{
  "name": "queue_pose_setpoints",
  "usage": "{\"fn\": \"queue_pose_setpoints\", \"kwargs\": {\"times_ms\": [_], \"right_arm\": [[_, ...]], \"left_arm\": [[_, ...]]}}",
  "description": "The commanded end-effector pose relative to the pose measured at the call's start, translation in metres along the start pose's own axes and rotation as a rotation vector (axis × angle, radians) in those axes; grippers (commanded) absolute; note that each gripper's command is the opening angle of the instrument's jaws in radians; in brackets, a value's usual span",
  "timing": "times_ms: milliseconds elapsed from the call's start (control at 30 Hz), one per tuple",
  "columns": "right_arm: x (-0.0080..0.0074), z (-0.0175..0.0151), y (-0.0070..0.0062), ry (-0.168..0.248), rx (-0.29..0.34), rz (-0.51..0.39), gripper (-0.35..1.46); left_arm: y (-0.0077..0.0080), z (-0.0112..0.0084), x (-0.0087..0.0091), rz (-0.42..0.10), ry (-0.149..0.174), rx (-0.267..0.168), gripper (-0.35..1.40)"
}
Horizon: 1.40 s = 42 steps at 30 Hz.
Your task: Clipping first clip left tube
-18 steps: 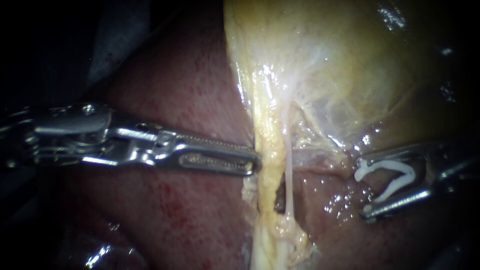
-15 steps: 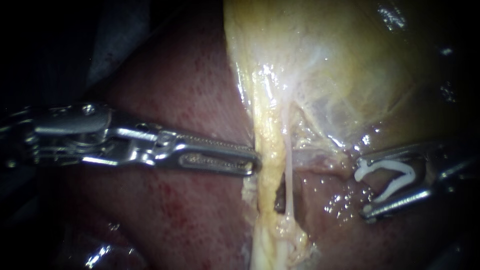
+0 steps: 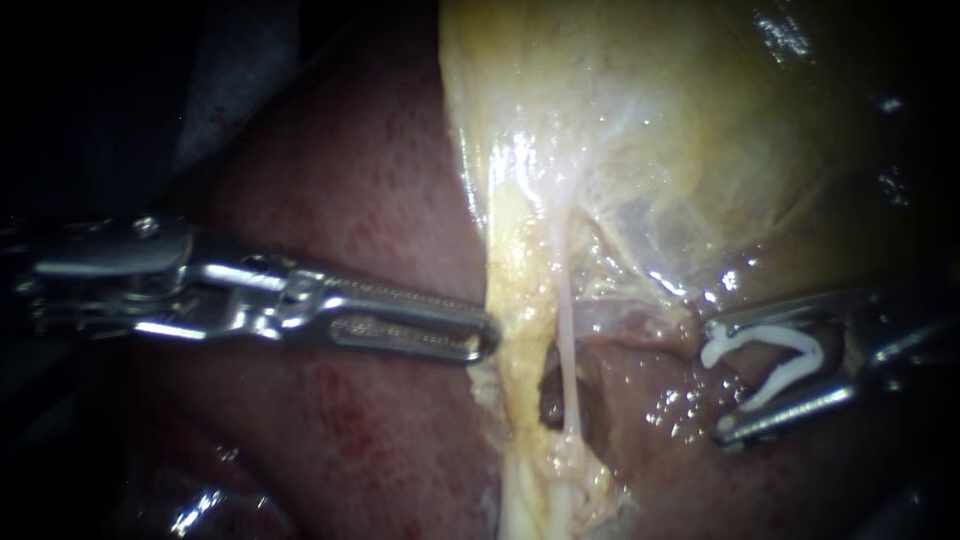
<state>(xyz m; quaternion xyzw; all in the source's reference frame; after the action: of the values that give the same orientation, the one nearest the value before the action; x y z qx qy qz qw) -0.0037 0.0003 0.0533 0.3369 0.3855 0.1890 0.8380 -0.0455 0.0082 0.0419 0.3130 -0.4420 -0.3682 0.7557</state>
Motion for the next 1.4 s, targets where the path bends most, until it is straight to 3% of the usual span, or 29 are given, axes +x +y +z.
{"fn": "queue_pose_setpoints", "kwargs": {"times_ms": [33, 300, 800, 1067, 1400], "right_arm": [[0.0000, 0.0002, -0.0001, -0.002, 0.002, 0.001, 0.60], [0.0007, 0.0023, -0.0012, -0.009, 0.008, 0.002, 0.60], [0.0018, 0.0087, -0.0027, -0.041, 0.051, -0.007, 0.60], [0.0007, 0.0120, -0.0022, -0.055, 0.062, -0.023, 0.60], [-0.0003, 0.0129, 0.0002, -0.056, 0.057, -0.029, 0.60]], "left_arm": [[-0.0002, -0.0003, 0.0000, -0.005, -0.003, 0.000, -0.35], [-0.0012, -0.0026, -0.0004, -0.008, -0.017, -0.002, -0.35], [-0.0022, -0.0026, -0.0005, -0.010, -0.021, -0.002, -0.35], [-0.0028, -0.0026, -0.0005, -0.010, -0.024, -0.001, -0.35], [-0.0033, -0.0026, -0.0005, -0.010, -0.026, 0.001, -0.35]]}}
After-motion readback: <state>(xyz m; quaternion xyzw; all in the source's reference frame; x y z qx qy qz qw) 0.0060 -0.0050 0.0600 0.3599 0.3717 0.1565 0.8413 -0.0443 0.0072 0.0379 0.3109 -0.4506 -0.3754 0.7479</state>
